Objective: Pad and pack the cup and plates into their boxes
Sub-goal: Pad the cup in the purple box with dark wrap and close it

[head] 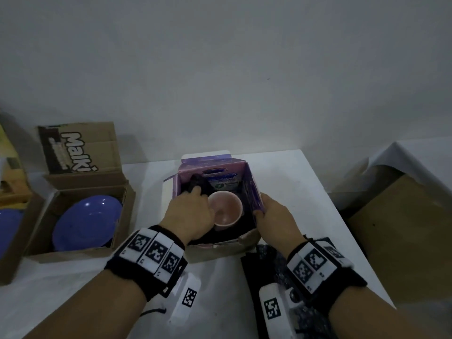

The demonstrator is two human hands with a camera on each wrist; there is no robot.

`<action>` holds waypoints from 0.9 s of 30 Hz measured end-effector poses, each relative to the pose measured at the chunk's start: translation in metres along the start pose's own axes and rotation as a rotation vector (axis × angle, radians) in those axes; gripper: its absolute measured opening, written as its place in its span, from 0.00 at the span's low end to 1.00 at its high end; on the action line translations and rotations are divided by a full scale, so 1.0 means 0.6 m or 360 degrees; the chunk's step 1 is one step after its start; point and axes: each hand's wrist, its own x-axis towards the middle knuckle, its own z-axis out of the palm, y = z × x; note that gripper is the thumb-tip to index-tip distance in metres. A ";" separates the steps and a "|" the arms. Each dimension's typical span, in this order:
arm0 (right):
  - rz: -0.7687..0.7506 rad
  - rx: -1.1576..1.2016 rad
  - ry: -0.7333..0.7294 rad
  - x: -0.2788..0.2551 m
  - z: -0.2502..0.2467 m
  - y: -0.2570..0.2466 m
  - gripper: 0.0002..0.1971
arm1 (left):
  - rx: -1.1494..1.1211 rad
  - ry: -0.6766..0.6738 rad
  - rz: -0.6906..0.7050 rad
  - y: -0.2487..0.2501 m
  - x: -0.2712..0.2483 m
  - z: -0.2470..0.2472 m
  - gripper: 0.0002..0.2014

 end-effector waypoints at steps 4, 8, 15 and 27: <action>-0.0004 -0.0017 0.0015 0.002 0.006 0.001 0.17 | -0.0213 -0.0528 -0.0246 0.012 0.036 0.012 0.29; -0.0014 -0.0004 0.0019 0.000 0.006 0.002 0.16 | -0.0336 -0.0528 -0.0256 0.019 0.059 -0.002 0.29; -0.0016 0.0027 0.0016 0.003 0.010 0.006 0.14 | -0.0512 -0.0710 -0.0317 0.000 0.085 0.023 0.40; -0.0006 0.0048 0.0116 -0.017 -0.010 0.024 0.24 | -0.0563 0.0747 -0.0017 0.000 0.003 0.014 0.14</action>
